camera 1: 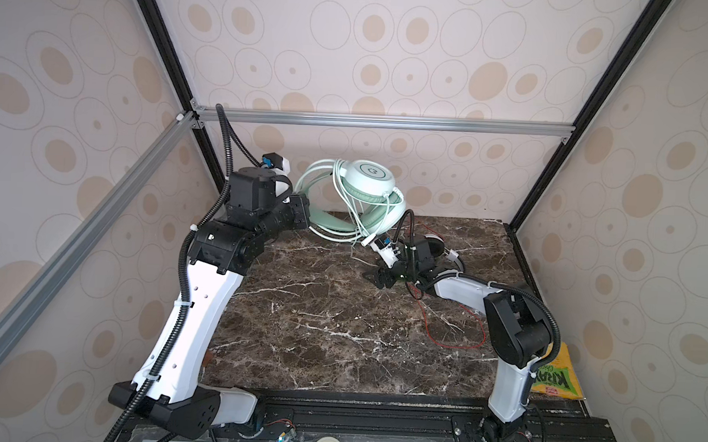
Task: Wrap the headphones
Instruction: 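Raise the headset with the left gripper while the right gripper pulls the cable taut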
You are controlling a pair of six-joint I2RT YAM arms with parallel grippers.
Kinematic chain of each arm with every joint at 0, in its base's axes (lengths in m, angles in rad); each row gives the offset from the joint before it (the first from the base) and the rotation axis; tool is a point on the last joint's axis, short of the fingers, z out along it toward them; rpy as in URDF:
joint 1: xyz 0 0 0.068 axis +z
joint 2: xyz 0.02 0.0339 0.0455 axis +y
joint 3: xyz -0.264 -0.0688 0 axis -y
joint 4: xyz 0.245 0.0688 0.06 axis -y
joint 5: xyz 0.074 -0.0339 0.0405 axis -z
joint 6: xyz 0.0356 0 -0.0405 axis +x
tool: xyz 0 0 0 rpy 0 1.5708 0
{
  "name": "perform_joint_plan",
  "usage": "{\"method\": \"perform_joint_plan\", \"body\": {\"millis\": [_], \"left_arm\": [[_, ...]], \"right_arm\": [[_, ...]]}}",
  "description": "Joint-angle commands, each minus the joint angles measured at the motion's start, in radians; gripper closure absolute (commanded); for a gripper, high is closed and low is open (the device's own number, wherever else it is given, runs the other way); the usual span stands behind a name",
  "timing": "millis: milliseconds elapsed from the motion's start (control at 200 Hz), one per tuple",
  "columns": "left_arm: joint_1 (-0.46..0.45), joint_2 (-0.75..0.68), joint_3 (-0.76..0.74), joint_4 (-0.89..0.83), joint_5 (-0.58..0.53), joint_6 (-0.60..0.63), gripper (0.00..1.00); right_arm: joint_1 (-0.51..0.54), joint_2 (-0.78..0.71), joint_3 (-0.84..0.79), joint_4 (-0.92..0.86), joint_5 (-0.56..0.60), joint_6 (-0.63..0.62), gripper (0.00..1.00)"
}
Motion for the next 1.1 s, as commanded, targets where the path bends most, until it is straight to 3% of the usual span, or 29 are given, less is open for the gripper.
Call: {"method": "perform_joint_plan", "body": {"millis": [0, 335, 655, 1015, 1095], "left_arm": [[0.005, 0.004, 0.091, 0.107, 0.046, -0.046, 1.0], [0.005, 0.037, 0.144, 0.104, 0.053, -0.047, 1.0], [0.006, 0.071, 0.209, 0.093, 0.068, -0.052, 1.0], [0.005, 0.085, 0.222, 0.087, 0.087, -0.05, 1.0], [0.006, 0.084, 0.223, 0.087, 0.084, -0.05, 1.0]], "right_arm": [[-0.002, 0.038, 0.071, 0.084, -0.038, -0.111, 0.26], [0.001, 0.138, 0.064, 0.412, -0.026, -0.026, 0.31], [0.007, 0.177, 0.114, 0.434, -0.23, 0.079, 0.41], [0.037, 0.249, 0.199, 0.437, -0.189, 0.141, 0.45], [0.042, 0.266, 0.23, 0.433, -0.193, 0.157, 0.52]]}}
